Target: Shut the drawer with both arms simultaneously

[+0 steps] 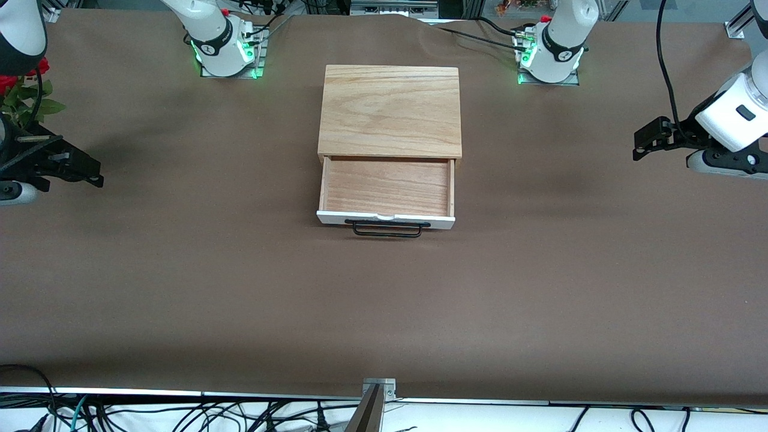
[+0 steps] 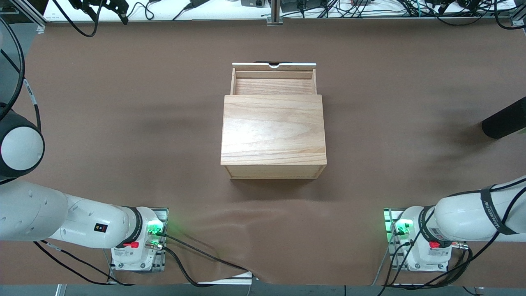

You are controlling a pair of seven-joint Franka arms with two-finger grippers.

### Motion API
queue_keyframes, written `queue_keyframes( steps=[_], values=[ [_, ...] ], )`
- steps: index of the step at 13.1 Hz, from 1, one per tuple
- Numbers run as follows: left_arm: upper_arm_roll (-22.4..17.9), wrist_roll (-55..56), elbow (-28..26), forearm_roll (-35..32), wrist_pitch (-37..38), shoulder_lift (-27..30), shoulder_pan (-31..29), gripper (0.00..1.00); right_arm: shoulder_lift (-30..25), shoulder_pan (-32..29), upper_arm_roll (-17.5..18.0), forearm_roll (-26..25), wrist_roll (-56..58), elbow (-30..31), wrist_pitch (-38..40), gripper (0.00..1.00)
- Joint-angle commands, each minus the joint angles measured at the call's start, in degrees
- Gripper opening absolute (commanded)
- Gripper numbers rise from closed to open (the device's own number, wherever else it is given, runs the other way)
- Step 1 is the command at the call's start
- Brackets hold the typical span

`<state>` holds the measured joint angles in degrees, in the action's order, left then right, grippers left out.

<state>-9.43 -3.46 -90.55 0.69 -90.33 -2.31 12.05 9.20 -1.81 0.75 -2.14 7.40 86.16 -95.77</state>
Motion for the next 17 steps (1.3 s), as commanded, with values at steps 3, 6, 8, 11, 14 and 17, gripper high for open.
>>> queue_keyframes(
  steps=[3, 6, 8, 11, 14, 17],
  values=[
    [0.0, 0.1, 1.4, 1.5, 0.4, -0.6, -0.4, 1.00, 0.4, 0.0, 0.0, 0.6, -0.9, -1.3, 0.5, 1.00],
    [0.1, 0.1, 1.4, 1.8, 0.4, -0.6, -0.3, 1.00, 1.3, 0.2, 0.2, 1.9, -1.1, -1.2, 0.1, 1.00],
    [0.1, -0.1, 1.6, 1.9, 0.4, -0.7, 0.1, 1.00, 2.0, 0.5, 0.2, 4.0, -1.0, -1.2, -0.7, 1.00],
    [0.3, -0.1, 2.2, 3.6, 0.4, -0.7, 0.5, 1.00, 4.2, 3.5, 0.2, 4.1, -1.1, -1.3, -4.8, 1.00],
    [0.2, 0.1, 3.3, 8.2, 0.5, -1.7, 0.6, 1.00, 7.8, 7.1, 0.3, 4.7, -0.5, -1.3, -10.7, 1.00],
    [0.2, 0.4, 5.1, 15.8, -0.4, -7.2, 2.4, 1.00, 11.5, 9.7, 0.7, 9.2, -1.1, -1.3, -16.4, 1.00]
  ],
)
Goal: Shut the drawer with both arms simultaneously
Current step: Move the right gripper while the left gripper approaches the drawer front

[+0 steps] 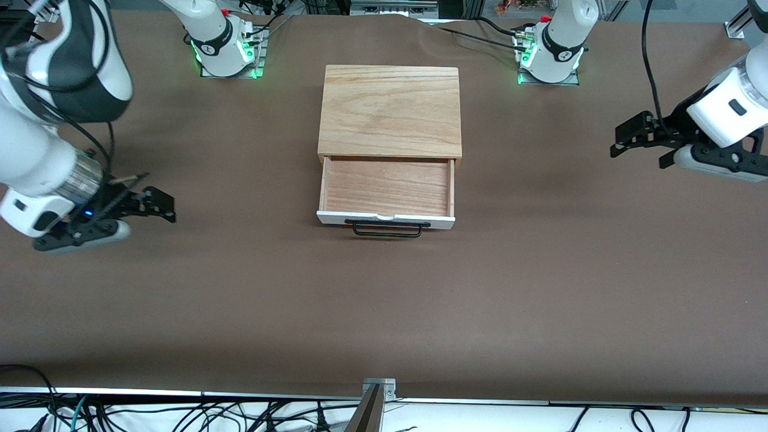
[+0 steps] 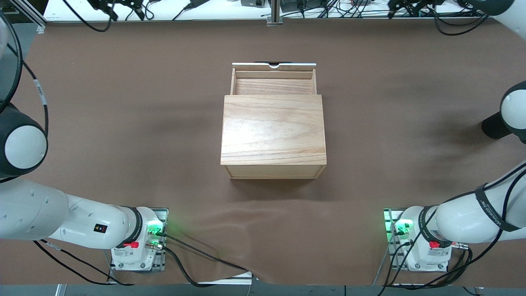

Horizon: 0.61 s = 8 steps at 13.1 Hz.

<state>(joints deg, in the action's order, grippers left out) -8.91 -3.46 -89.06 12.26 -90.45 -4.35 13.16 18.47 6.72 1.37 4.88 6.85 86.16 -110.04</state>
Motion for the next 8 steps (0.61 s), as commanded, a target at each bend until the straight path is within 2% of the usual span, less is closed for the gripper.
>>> queue_keyframes(
  steps=[1, 4, 6, 8],
  values=[
    [-0.3, 0.6, 5.9, 6.8, -1.2, -8.2, 1.3, 1.00, 3.7, 2.1, 0.0, 3.1, -0.5, -1.3, -4.8, 1.00],
    [-0.1, 6.3, 12.4, 9.0, -1.6, -15.3, 4.5, 1.00, 6.7, 5.2, 0.3, 8.0, -0.4, -1.3, -10.4, 1.00],
    [-0.1, 9.5, 13.3, 9.0, -4.0, -18.0, 6.9, 1.00, 8.9, 7.1, 0.4, 12.2, -0.5, -1.3, -13.3, 1.00],
    [0.3, 9.9, 13.3, 9.3, -7.1, -20.4, 7.3, 1.00, 11.0, 9.8, 0.4, 13.7, -0.5, -1.3, -17.4, 1.00]
  ],
)
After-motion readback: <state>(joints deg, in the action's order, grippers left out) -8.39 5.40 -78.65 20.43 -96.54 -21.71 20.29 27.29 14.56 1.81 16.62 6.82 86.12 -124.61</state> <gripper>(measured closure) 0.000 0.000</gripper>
